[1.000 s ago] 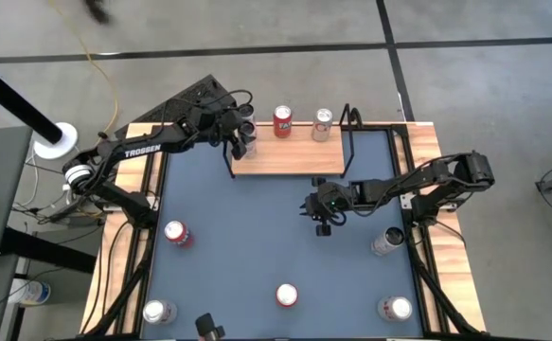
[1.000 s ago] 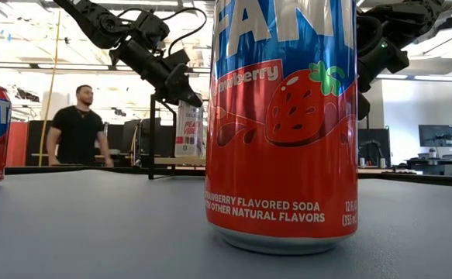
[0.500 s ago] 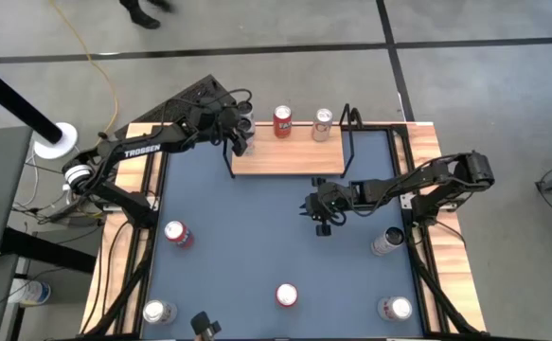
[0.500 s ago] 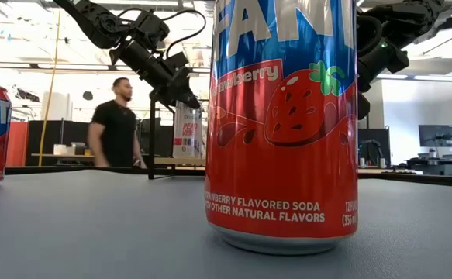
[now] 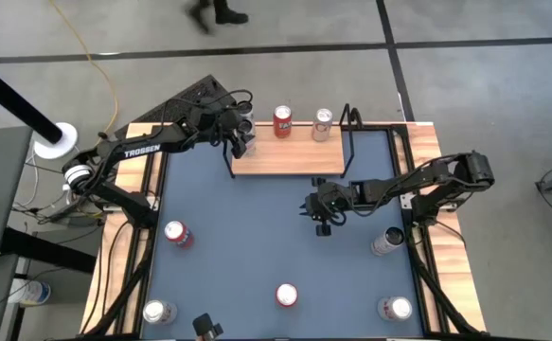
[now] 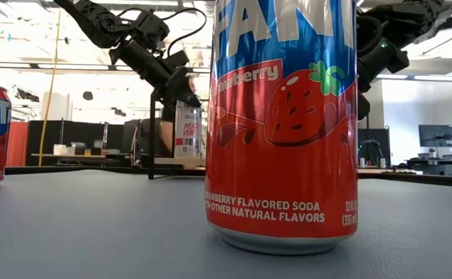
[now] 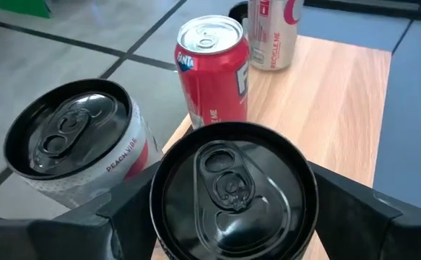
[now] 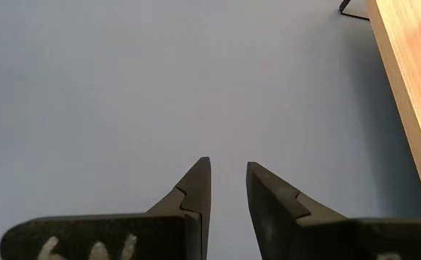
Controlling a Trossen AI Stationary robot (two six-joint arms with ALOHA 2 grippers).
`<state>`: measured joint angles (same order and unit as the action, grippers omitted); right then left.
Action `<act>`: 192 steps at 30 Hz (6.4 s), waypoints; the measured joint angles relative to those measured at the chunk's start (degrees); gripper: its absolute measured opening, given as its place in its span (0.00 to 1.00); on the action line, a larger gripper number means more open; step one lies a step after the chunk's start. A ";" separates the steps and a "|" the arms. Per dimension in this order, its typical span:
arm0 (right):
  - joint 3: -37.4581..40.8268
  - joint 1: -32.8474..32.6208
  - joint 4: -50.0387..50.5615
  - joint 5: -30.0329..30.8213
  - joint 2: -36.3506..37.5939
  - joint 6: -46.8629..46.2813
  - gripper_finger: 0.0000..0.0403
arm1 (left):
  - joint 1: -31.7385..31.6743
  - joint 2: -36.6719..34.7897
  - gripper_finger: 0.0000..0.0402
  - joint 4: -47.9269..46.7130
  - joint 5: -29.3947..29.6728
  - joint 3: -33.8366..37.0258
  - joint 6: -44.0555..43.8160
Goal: Place canned beverage on shelf
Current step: Put the left white-pink soda can on the shelf aligned with the other white-pink soda can
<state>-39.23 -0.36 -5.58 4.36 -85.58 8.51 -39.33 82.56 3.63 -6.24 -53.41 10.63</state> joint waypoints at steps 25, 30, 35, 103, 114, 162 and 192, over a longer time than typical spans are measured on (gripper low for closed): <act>0.01 0.02 0.00 0.00 -0.02 0.07 0.24 | 0.00 -0.04 0.59 -2.91 -2.79 -0.04 6.82; 0.01 0.00 -0.02 0.00 -0.02 0.04 0.24 | -0.02 -0.04 0.59 -3.08 -5.42 -0.04 10.60; 0.01 0.02 -0.02 0.00 -0.02 0.04 0.24 | -0.12 -0.04 0.63 -3.63 -5.62 -0.04 15.41; 0.01 0.02 -0.05 0.00 -0.02 0.52 0.24 | 1.42 0.02 0.67 -2.53 -2.53 -0.15 13.62; 0.01 0.01 -0.04 0.00 -0.02 0.50 0.24 | -0.10 0.14 0.77 -2.64 -2.34 -0.15 13.71; 0.01 0.01 -0.66 -0.02 -0.02 0.50 0.24 | 3.83 -12.20 0.89 -6.89 11.69 -0.24 8.17; 0.01 0.02 -0.42 -0.07 -0.02 0.48 0.24 | 7.85 -4.48 0.89 -6.38 16.00 -0.17 -13.35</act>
<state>-39.22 -0.34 -6.00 4.29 -85.60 8.99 -31.48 78.09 -2.74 9.76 -53.58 -2.72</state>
